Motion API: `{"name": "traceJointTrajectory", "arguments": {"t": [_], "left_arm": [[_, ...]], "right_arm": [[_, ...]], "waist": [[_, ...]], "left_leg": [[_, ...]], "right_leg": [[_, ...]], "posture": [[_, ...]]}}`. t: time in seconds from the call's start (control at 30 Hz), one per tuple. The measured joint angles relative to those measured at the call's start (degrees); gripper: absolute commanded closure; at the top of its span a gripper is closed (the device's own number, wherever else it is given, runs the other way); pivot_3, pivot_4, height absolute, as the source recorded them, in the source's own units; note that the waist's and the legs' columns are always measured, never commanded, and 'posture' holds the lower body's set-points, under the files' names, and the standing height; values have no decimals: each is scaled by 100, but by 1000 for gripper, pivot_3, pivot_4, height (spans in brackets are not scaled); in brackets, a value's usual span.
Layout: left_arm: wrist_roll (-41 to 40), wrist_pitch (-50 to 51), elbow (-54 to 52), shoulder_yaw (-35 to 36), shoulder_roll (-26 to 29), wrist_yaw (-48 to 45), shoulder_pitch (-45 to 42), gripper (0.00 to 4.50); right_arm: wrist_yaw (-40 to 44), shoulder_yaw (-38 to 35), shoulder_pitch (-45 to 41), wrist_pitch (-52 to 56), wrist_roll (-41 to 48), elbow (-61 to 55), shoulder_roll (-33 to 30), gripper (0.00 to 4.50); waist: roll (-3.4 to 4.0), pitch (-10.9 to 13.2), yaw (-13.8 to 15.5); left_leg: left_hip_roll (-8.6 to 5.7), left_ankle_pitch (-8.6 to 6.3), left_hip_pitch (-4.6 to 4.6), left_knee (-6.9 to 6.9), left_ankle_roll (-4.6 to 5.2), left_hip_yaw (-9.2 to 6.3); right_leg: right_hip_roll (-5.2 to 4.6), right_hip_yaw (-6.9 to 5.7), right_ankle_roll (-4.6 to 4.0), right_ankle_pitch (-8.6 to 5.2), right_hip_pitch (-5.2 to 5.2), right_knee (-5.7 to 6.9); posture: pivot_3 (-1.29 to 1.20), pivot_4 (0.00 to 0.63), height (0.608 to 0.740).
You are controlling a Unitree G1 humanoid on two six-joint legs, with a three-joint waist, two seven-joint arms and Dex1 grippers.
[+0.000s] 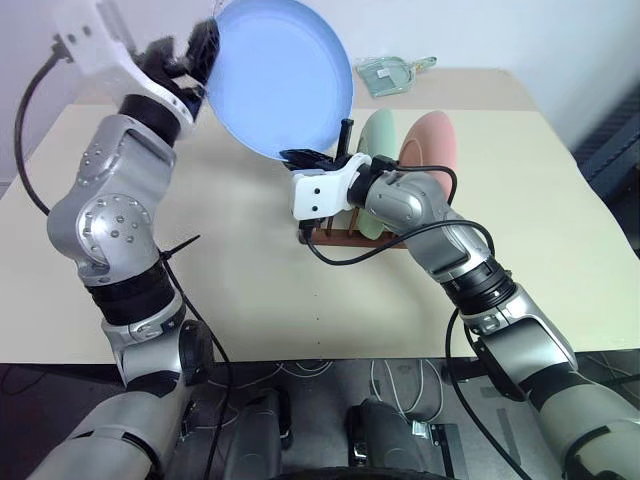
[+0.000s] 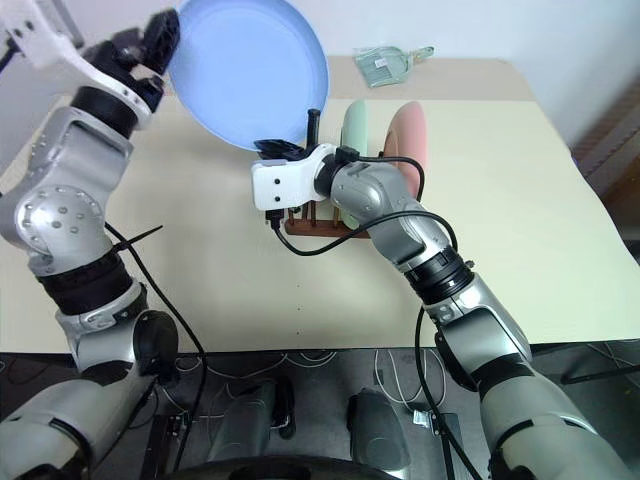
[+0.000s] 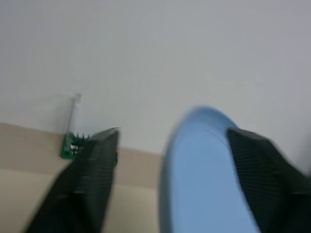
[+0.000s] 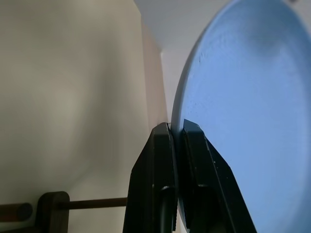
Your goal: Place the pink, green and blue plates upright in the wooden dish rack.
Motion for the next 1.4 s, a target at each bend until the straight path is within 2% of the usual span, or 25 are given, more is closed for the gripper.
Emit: {"name": "traceJointTrajectory", "arguments": {"t": [0.13, 0.27, 0.37, 0.43, 0.5, 0.63, 0.8, 0.97, 1.4], "left_arm": [[-47, -506, 600, 558, 399, 119, -120, 37], [198, -983, 1086, 744, 1189, -96, 12, 37], [543, -1251, 1345, 479, 1826, -732, 732, 37], [713, -1376, 1437, 200, 2006, -1251, 1357, 37], [858, -1534, 1470, -181, 2057, -1801, 1948, 37], [1143, -1998, 1320, -933, 2128, -2811, 2927, 37], [1072, -2006, 866, -1326, 2127, -3546, 3396, 37], [1006, -1980, 476, -1892, 2174, -4386, 3987, 37], [1010, -1983, 325, -2103, 2161, -4973, 3920, 37]], "right_arm": [[0, -5, 1, -26, 23, 0, 26, 4500], [-6, -148, 0, -32, 176, 1, 127, 4500], [7, -449, -1, 14, 739, -54, 508, 4500], [91, -680, -1, 198, 1254, -312, 778, 4500], [225, -898, -1, 487, 1792, -692, 1008, 4500], [385, -1413, 69, 1755, 3210, -1702, 1483, 4500], [202, -2060, 497, 3401, 4690, -2664, 1690, 4500], [-222, -2502, 1181, 4874, 5813, -3150, 1674, 4500], [-1288, -3235, 1372, 5701, 7298, -3253, 1958, 4500]], "waist": [[0, 0, -15], [0, 0, 0], [1, 0, -5], [1, 0, -1], [0, -1, 17], [-2, -2, 22], [-2, -5, 10], [5, -3, -19], [5, -4, -10]], "left_leg": [[1, 1, 1, 0, -2, 0], [-2, 1, 1, -1, -2, 0], [-2, 1, 3, -4, -3, 2], [-2, 1, 3, -4, -4, 3], [-2, 1, -1, -3, -4, 1], [-2, 0, -4, -8, -5, -1], [-1, -1, -1, -11, -5, -1], [1, 1, 0, -13, -7, 1], [2, 4, -1, -17, -6, 1]], "right_leg": [[1, 0, 0, 0, -3, 4], [0, -1, 0, 0, -3, 5], [2, -1, -1, 0, -5, 12], [2, -1, -1, -1, -6, 16], [1, -4, -1, -1, -7, 16], [0, -4, -3, -1, -9, 16], [-3, -3, -4, -1, -9, 18], [-5, -1, -8, -2, -17, 23], [-6, 0, -11, -3, -20, 24]], "posture": [[0, 150, 732], [0, 150, 732], [0, 150, 732], [0, 150, 732], [0, 150, 732], [0, 150, 732], [0, 150, 732], [0, 150, 732], [0, 150, 732]]}}
